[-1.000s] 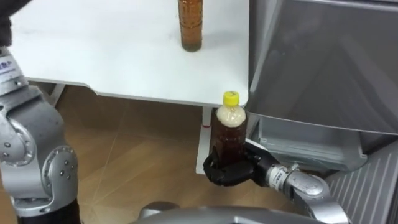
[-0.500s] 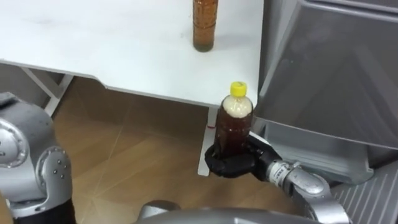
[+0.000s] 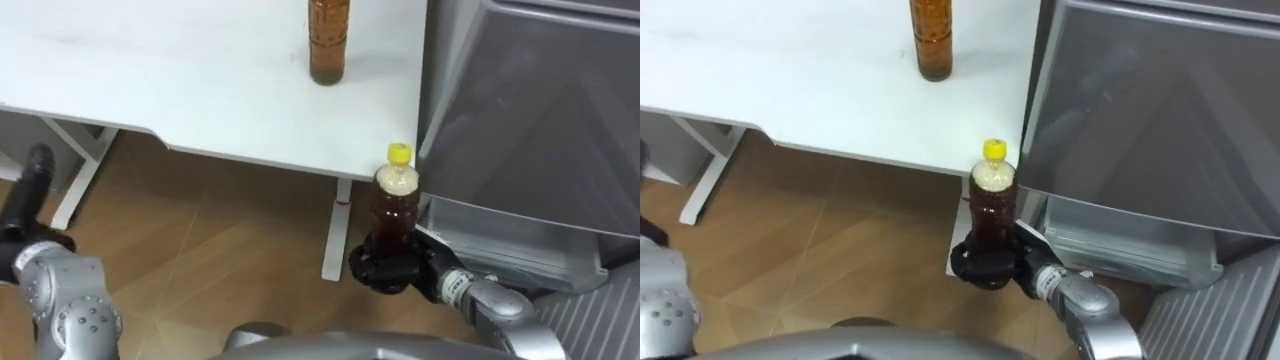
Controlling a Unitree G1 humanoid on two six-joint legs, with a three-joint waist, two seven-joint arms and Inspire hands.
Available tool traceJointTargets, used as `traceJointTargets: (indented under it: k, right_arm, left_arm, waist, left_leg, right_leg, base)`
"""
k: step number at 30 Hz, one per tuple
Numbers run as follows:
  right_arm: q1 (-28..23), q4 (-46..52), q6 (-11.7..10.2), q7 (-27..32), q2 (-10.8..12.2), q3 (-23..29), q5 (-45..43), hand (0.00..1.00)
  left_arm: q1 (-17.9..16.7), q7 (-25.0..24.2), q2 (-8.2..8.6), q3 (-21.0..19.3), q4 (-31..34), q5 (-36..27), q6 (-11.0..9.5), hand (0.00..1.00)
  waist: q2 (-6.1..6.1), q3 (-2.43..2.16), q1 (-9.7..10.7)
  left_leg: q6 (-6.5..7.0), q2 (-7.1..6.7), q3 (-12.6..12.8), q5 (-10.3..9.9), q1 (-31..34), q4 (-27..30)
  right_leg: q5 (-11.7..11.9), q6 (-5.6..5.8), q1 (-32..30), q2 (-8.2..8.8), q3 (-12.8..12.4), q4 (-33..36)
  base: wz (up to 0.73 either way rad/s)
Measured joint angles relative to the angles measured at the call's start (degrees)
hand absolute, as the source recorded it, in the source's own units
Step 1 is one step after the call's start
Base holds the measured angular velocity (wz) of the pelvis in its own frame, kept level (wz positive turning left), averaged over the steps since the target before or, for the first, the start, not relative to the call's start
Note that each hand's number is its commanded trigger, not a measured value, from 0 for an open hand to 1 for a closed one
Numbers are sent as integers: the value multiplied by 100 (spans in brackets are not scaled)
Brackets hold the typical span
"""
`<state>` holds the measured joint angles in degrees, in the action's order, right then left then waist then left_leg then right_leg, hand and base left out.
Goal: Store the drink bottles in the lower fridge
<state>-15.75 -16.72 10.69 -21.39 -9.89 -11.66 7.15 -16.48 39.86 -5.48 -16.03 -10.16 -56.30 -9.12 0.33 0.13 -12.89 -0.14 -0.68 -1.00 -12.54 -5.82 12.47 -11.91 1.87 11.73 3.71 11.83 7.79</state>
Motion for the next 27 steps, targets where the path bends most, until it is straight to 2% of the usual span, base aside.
traceJointTargets:
  k: [1,5,8,10,14,15,16,18,20,22,24,27]
  right_arm:
    - [1,1,0,13,0,0,0,100]
    - [9,2,46,4,14,-48,-2,100]
    - [8,1,186,-3,20,-54,-44,100]
    - [13,1,263,-6,0,-54,-43,100]
    - [53,0,356,-91,0,-69,-38,100]
    - [94,0,407,-137,30,-69,-37,100]
    - [104,-2,427,-152,34,-69,-37,100]
    - [110,-31,446,-223,39,-70,-44,100]
    - [123,-32,447,-274,42,-69,-68,100]
    - [125,-41,449,-288,21,-69,-51,100]
    - [188,-40,450,-292,-19,-72,178,100]
    - [229,-41,449,-292,-49,-82,208,100]
  left_arm:
    - [-27,-2,-1,46,-128,-36,7,0]
    - [-268,-132,-26,381,-1323,-37,101,0]
    - [-393,-473,-49,507,-2091,9,323,0]
    - [-367,-807,-63,517,-2835,280,519,0]
    - [-309,-1334,-171,730,-3934,377,802,0]
    - [-303,-1516,-170,745,-4160,343,919,0]
    - [-314,-1616,-170,755,-4254,293,965,0]
    - [-329,-2084,-174,847,-4847,254,1095,0]
    - [-292,-2360,-174,845,-5269,474,1255,0]
    - [-261,-2560,-182,890,-5482,629,1394,0]
    - [-194,-2809,-242,1218,-5507,1038,1558,0]
    - [-3,-3049,-269,1348,-5499,1736,1620,0]
  waist:
    - [8,5,-7]
    - [13,-10,16]
    - [-35,2,36]
    - [-65,7,22]
    - [-69,8,33]
    - [-74,10,52]
    - [-73,12,55]
    - [-56,5,75]
    - [-48,9,124]
    - [-44,8,216]
    - [-43,14,352]
    - [-22,18,484]
  left_leg:
    - [0,1,1,0,-3,-6]
    - [1,13,81,-1,-97,-87]
    - [1,13,79,-1,-77,-115]
    - [6,14,77,-6,-69,-109]
    - [11,17,80,-10,-21,-69]
    - [11,22,85,-9,45,-32]
    - [11,24,87,-10,71,-9]
    - [22,28,91,-20,116,32]
    - [21,30,96,-18,146,33]
    - [22,27,90,-18,161,45]
    - [24,25,61,-15,333,129]
    - [27,27,87,0,362,125]
  right_leg:
    - [0,0,-2,0,-2,0]
    - [0,0,10,0,-87,31]
    - [0,1,10,0,-84,41]
    - [1,1,11,0,-80,51]
    - [0,1,-40,0,-81,93]
    - [3,-3,-93,0,-88,106]
    - [5,-6,-95,-1,-88,106]
    - [6,-6,-149,-1,-95,131]
    - [6,-6,-186,-1,-103,170]
    - [5,-4,-205,5,-86,183]
    - [9,-10,-290,2,-65,189]
    - [19,-11,-334,0,-88,206]
  base:
    - [-6]
    - [-10]
    - [0]
    - [0]
    - [0]
    - [0]
    - [0]
    - [0]
    - [0]
    - [4]
    - [8]
    - [-3]
